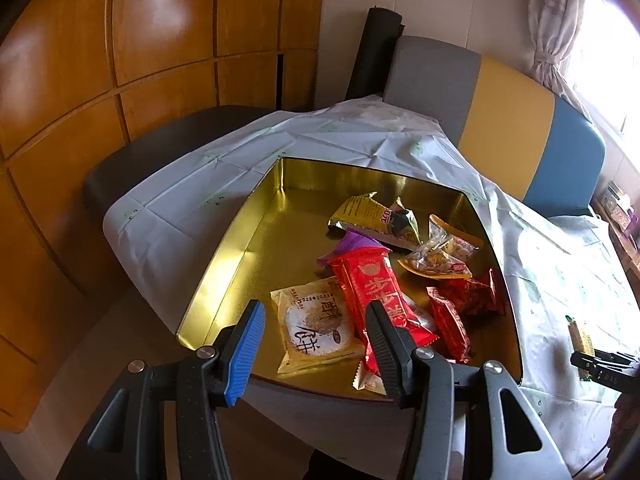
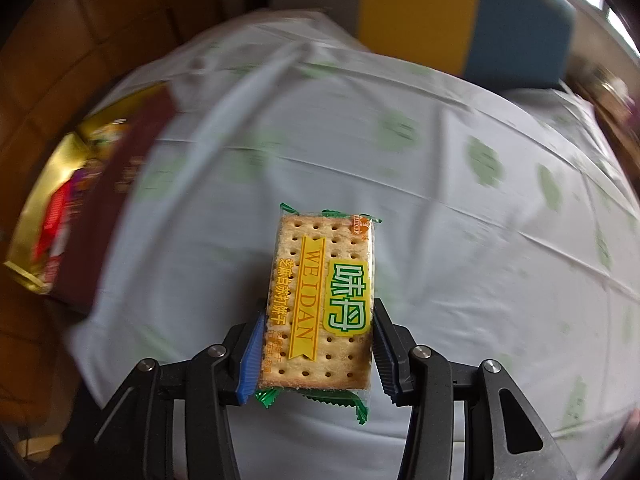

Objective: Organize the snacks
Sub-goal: 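Carry the cracker pack into the tin and open the right gripper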

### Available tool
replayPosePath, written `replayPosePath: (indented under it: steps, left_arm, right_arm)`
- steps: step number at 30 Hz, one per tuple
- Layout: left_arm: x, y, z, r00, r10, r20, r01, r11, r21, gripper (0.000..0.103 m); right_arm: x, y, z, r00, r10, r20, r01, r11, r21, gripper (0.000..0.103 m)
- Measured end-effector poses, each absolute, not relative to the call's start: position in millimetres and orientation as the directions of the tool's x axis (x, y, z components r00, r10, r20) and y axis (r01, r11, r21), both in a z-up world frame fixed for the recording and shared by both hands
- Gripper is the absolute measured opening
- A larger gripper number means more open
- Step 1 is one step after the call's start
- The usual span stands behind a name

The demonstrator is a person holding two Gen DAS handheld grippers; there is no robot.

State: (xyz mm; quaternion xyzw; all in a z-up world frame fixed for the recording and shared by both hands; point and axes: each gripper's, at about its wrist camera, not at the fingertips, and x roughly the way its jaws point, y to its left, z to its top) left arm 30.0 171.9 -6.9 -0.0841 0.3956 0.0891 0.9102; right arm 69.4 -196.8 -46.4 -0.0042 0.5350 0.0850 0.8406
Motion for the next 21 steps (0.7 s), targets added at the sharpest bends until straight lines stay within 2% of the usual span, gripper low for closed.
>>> replayPosePath:
  steps: [13, 21]
  left_arm:
    - [26.9, 181.1, -9.1, 0.666, 0.110, -0.738, -0.249, 0.965, -0.081, 0.053]
    - [25.6, 187.1, -10.9, 0.665, 0.120, -0.737, -0.261, 0.962, -0.079, 0.053]
  right_arm:
    - [64.1, -69.0, 19.2, 0.465, 0.356, -0.810, -0.447, 0.885, 0.133, 0.048]
    - [74.6, -20.9, 32.2, 0.453, 0.414, -0.789, -0.528, 0.838, 0.137, 0.048]
